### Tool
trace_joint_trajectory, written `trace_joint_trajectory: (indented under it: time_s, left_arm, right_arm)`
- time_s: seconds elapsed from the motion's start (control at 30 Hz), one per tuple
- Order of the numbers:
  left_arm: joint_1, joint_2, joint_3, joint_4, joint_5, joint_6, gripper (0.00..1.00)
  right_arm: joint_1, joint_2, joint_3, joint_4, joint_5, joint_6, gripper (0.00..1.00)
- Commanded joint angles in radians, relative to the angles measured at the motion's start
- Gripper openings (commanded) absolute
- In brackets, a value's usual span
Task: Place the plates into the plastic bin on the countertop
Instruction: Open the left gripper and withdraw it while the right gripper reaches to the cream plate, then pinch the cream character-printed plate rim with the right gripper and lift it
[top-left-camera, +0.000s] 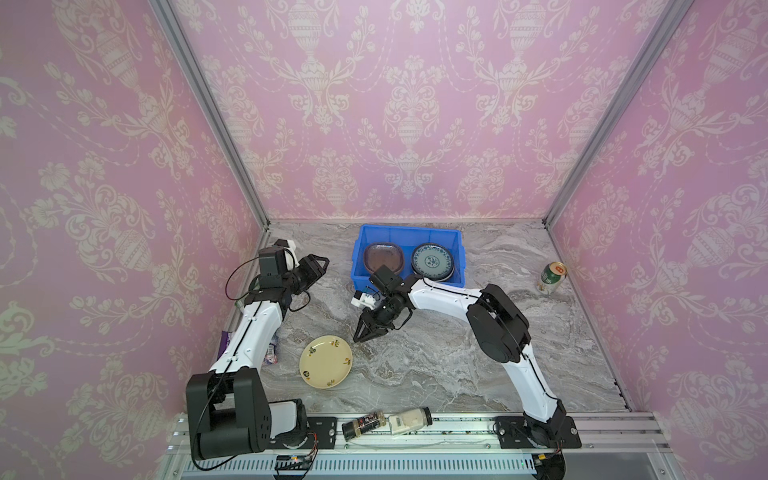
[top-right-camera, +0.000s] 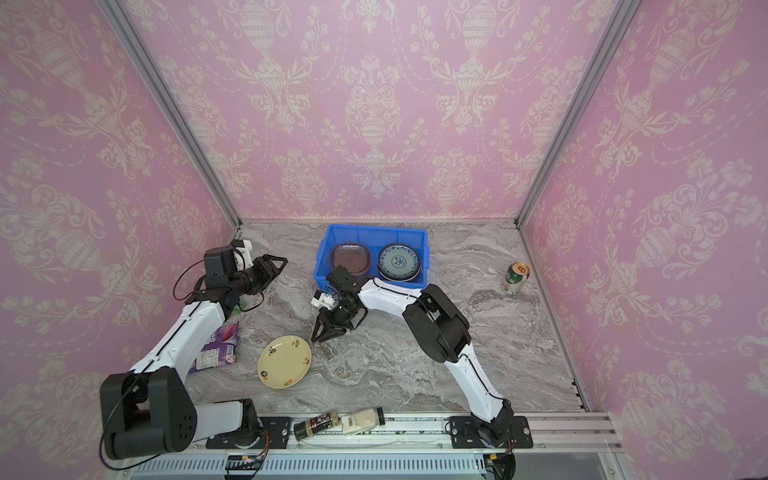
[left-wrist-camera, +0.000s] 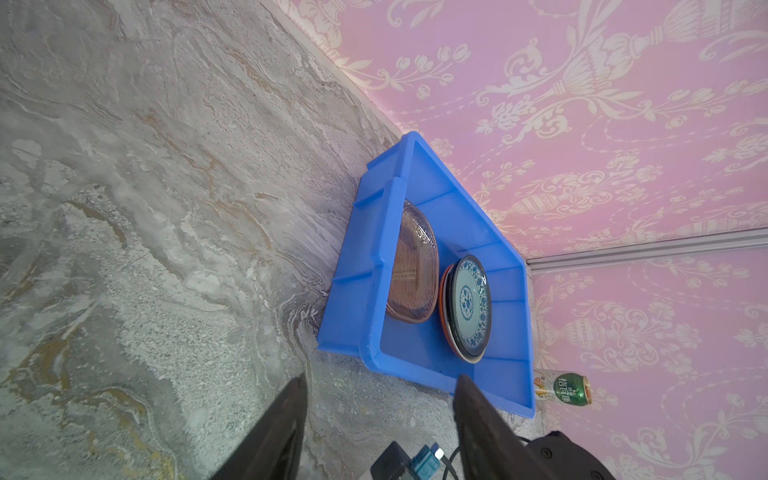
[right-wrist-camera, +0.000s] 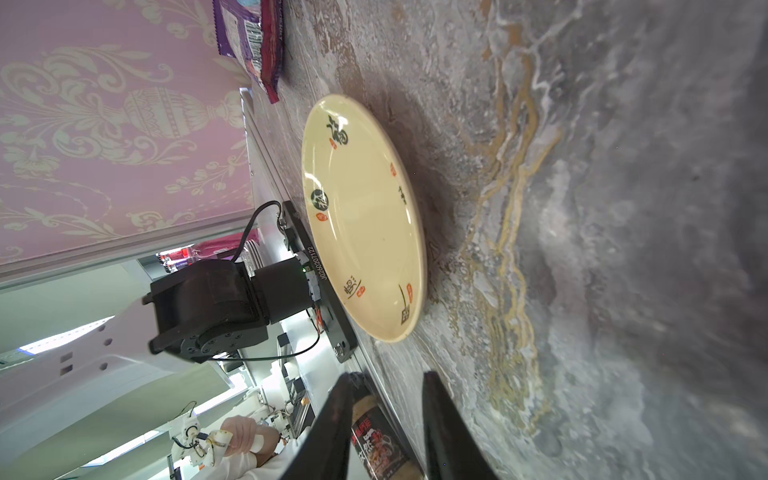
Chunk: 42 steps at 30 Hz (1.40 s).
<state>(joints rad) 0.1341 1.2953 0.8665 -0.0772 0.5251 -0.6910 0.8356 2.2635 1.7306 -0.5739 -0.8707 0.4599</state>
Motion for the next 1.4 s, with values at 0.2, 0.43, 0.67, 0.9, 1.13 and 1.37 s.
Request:
trace_joint_trajectory:
  time_s: [0.2,0.43,0.67,0.9,1.13,1.37]
  left_arm:
    - [0.021,-0.022,-0.040,0.041,0.032,-0.009,0.58]
    - [0.024,-0.057,-0.039,-0.005,0.003,0.026,0.58]
    - [0.027,-0.059,-0.050,-0.009,0.006,0.031,0.58]
    - [0.030,-0.054,-0.043,-0.025,0.010,0.045,0.58]
    - [0.032,-0.049,-0.046,-0.022,0.012,0.042,0.58]
    - [0.032,-0.046,-0.050,-0.019,0.007,0.042,0.58]
  right_arm:
    - [0.049,0.088,0.110,-0.179,0.058,-0.115,0.32]
    - [0.050,0.162,0.182,-0.181,0.067,-0.109,0.32]
    - [0.051,0.222,0.251,-0.177,0.056,-0.105,0.32]
    - [0.050,0.258,0.296,-0.195,0.051,-0.104,0.27]
    - [0.052,0.282,0.322,-0.213,0.058,-0.105,0.22]
    - [0.051,0.304,0.345,-0.220,0.040,-0.109,0.18]
